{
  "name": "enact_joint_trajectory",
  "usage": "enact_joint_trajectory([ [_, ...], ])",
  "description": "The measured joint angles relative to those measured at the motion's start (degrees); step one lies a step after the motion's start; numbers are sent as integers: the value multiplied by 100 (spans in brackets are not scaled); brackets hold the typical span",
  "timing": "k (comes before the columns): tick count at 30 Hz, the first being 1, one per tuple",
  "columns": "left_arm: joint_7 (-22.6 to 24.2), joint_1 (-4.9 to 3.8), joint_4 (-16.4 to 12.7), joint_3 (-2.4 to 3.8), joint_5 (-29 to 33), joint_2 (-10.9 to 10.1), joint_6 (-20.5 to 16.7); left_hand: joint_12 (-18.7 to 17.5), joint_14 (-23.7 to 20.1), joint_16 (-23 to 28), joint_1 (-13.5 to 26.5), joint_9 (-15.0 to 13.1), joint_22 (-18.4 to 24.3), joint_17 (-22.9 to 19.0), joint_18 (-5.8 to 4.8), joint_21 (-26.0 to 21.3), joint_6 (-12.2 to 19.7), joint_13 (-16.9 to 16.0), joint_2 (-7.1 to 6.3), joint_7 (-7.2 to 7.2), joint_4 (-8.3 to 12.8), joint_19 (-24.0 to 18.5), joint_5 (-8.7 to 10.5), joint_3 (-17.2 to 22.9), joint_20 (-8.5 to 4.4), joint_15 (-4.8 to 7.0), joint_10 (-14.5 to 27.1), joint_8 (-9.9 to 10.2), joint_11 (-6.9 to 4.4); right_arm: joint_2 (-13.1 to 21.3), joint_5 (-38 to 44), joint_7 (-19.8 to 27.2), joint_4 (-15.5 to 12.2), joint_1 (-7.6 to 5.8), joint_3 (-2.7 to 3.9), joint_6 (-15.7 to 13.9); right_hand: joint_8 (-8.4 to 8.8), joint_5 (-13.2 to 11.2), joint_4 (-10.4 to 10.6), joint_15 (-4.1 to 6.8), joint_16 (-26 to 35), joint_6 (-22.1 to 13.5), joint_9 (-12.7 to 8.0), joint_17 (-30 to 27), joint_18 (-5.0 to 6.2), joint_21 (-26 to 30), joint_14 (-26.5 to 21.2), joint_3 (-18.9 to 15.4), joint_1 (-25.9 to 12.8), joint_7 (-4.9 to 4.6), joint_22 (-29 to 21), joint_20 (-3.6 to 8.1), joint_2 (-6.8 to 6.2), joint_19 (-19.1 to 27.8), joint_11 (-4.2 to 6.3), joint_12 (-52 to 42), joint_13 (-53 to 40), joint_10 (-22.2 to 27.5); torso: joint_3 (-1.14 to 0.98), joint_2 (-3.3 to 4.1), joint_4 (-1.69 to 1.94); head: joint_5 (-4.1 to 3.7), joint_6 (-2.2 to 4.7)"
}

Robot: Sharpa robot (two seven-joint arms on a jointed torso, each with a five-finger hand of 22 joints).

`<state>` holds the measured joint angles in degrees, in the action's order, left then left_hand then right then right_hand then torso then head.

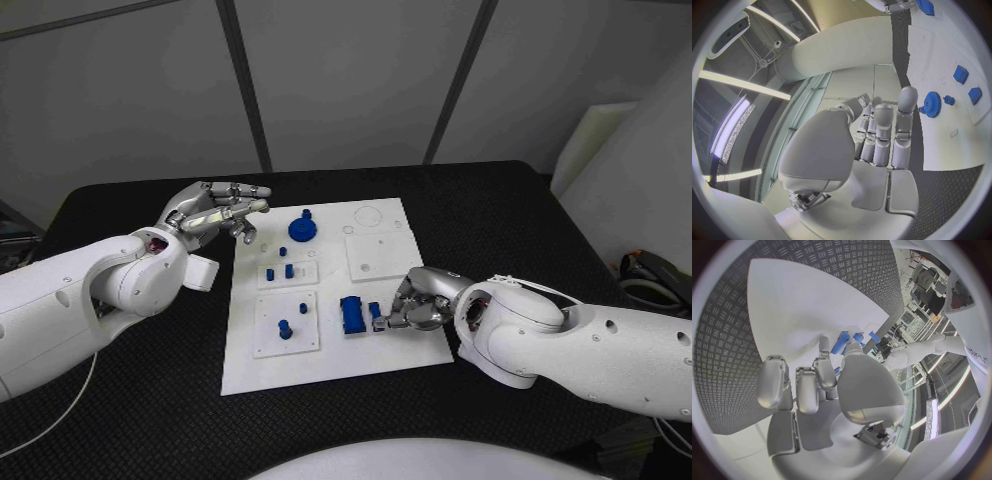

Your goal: Assemble the parts on the task board

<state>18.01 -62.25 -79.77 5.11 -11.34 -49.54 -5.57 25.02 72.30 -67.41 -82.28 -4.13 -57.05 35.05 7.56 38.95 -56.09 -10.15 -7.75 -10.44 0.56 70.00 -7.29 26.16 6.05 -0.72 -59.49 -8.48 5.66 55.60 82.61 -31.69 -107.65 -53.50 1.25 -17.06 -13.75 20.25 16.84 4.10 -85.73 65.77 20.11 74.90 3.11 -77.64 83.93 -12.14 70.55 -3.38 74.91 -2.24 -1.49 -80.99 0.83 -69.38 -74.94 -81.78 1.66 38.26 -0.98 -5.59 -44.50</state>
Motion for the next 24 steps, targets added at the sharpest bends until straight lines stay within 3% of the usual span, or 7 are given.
enact_joint_trajectory([
  [14,-8,0,2,0,0,7,4,0,0,0,0,0,1,0,-1,0,0,1,0,0,0,0,0,0,0,0,0,0,0,-89,-43,59,63,1,-2,-17,-21,-53,-6,0,0,0,30,4,0,0,0,-43,-141,0,0,0,83,0,21,-22,-1,-21,0,-3,0,7,8],
  [17,-9,0,3,0,0,10,5,0,0,0,0,0,5,0,0,0,0,1,0,0,0,0,0,0,0,0,0,0,0,-103,-50,73,112,1,-1,-15,-38,-266,-17,0,0,0,57,4,0,0,0,-47,-41,0,0,0,80,0,22,-50,0,-21,0,-8,0,7,11],
  [24,-13,1,7,0,0,13,8,0,0,0,0,0,4,1,-1,0,0,1,0,0,0,0,0,0,0,0,0,0,0,-144,-61,157,245,-8,8,-3,-89,-1023,-61,-1,1,-17,123,3,-1,0,0,-34,435,21,0,21,55,-21,20,-75,-22,-20,1,-8,0,13,12],
])
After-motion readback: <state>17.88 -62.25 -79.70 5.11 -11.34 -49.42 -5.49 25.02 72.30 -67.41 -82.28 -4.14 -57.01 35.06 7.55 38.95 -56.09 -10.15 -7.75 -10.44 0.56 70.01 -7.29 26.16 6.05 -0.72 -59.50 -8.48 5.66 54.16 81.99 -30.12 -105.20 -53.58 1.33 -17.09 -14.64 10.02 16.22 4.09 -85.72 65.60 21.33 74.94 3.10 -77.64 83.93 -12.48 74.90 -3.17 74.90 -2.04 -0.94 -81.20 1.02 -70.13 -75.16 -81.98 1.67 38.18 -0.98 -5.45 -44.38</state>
